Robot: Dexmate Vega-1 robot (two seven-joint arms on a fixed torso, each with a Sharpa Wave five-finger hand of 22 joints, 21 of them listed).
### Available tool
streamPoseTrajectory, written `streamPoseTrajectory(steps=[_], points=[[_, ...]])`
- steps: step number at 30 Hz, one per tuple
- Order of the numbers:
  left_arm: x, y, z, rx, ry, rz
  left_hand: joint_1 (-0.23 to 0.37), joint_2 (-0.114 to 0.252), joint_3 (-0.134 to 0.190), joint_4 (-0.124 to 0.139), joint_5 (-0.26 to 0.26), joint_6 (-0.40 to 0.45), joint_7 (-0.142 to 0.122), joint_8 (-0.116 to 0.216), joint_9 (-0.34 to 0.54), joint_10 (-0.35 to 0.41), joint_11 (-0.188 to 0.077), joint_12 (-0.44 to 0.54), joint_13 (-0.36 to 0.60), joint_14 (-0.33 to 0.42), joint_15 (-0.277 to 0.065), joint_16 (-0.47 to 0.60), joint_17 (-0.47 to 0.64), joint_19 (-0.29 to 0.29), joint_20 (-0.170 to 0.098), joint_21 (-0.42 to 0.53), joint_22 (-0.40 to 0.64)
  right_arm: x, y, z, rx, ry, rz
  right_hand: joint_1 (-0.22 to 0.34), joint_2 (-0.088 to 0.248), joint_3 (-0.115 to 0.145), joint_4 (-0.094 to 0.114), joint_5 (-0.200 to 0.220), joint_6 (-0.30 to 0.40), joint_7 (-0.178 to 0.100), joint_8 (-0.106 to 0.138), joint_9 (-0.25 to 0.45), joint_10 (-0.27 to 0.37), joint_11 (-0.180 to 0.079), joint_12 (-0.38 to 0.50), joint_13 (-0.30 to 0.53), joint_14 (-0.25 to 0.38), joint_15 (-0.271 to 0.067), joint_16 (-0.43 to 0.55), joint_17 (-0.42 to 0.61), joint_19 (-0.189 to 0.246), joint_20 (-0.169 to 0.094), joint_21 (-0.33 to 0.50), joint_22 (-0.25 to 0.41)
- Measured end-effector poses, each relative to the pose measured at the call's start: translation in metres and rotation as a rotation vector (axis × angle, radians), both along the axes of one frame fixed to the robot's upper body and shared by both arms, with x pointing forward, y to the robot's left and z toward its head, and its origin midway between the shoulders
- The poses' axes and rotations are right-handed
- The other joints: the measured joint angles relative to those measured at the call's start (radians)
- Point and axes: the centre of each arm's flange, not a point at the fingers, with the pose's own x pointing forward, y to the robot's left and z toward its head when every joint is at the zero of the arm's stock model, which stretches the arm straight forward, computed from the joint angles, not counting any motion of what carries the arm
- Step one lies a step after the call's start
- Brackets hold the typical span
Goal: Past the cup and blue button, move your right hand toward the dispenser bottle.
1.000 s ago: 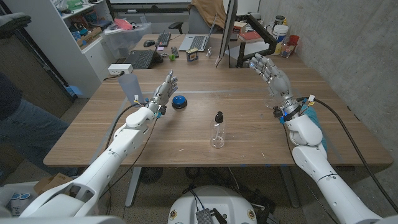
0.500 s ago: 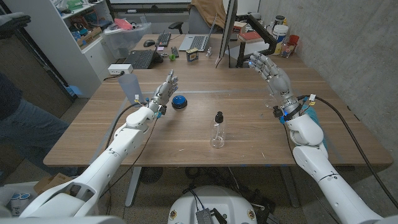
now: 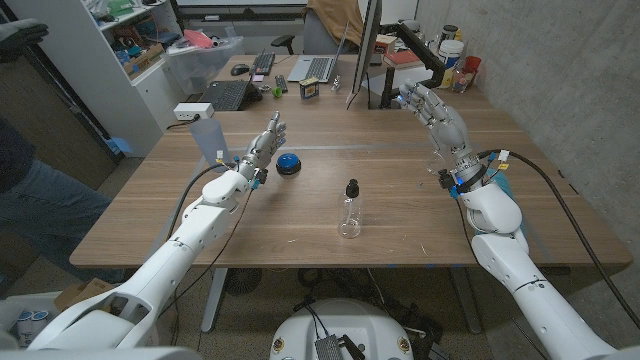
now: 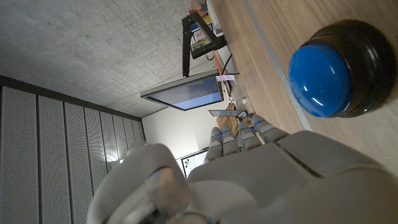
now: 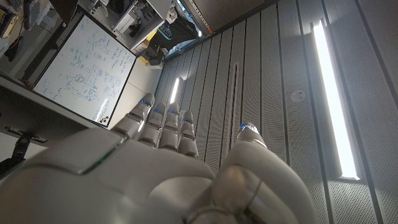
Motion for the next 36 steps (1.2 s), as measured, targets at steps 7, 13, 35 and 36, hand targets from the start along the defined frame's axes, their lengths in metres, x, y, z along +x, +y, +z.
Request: streamPoseTrajectory(steps=[7, 13, 35, 36], points=[[-0.002, 0.000, 0.000, -0.005, -0.008, 0.008, 0.001, 0.001, 0.000, 0.000, 0.000, -0.011, -0.003, -0.005, 0.000, 0.000, 0.000, 0.000, 0.000, 0.000, 0.000, 0.000, 0.000, 0.000, 0.000, 0.000, 0.000, -0.005, 0.003, 0.001, -0.016, -0.023, 0.003, 0.000, 0.000, 0.000, 0.000, 0.000, 0.000, 0.000, 0.000, 0.000, 0.000, 0.000, 0.000, 0.000, 0.000, 0.000, 0.000, 0.000, 0.000, 0.000, 0.000, 0.000], [-0.003, 0.000, 0.001, -0.006, -0.013, 0.012, 0.001, 0.001, -0.004, -0.004, 0.000, -0.011, -0.003, -0.005, 0.005, 0.000, 0.000, 0.000, 0.000, 0.000, 0.000, 0.000, 0.000, 0.000, 0.000, 0.000, 0.000, -0.010, 0.004, 0.003, -0.034, -0.042, 0.005, 0.000, 0.000, 0.004, -0.004, 0.000, 0.000, 0.000, 0.000, 0.000, 0.000, 0.000, 0.000, 0.000, 0.000, 0.000, -0.001, -0.002, 0.000, 0.000, 0.000, 0.000], [-0.004, -0.005, 0.001, -0.005, -0.018, 0.012, 0.005, 0.005, -0.008, 0.000, 0.000, -0.011, -0.003, -0.005, 0.005, 0.000, 0.000, 0.000, 0.000, 0.000, 0.000, 0.000, 0.000, 0.000, 0.000, 0.000, 0.000, -0.032, 0.009, 0.008, -0.095, -0.123, 0.002, 0.000, 0.000, 0.003, -0.011, 0.000, 0.007, -0.007, 0.000, 0.000, 0.005, -0.005, 0.000, 0.000, 0.000, 0.000, -0.004, -0.002, -0.003, 0.011, 0.000, 0.000], [-0.004, -0.005, 0.000, -0.005, -0.018, 0.011, 0.005, 0.005, -0.008, 0.000, 0.000, -0.011, -0.003, -0.005, 0.005, 0.000, 0.000, 0.000, 0.000, 0.000, 0.000, 0.000, 0.000, 0.000, 0.000, 0.000, 0.000, -0.033, 0.009, 0.009, -0.099, -0.128, 0.001, 0.000, 0.000, 0.003, -0.011, 0.000, 0.010, -0.010, 0.000, 0.000, 0.005, -0.005, 0.000, 0.000, 0.000, 0.000, -0.004, -0.002, -0.003, 0.011, 0.000, 0.000]])
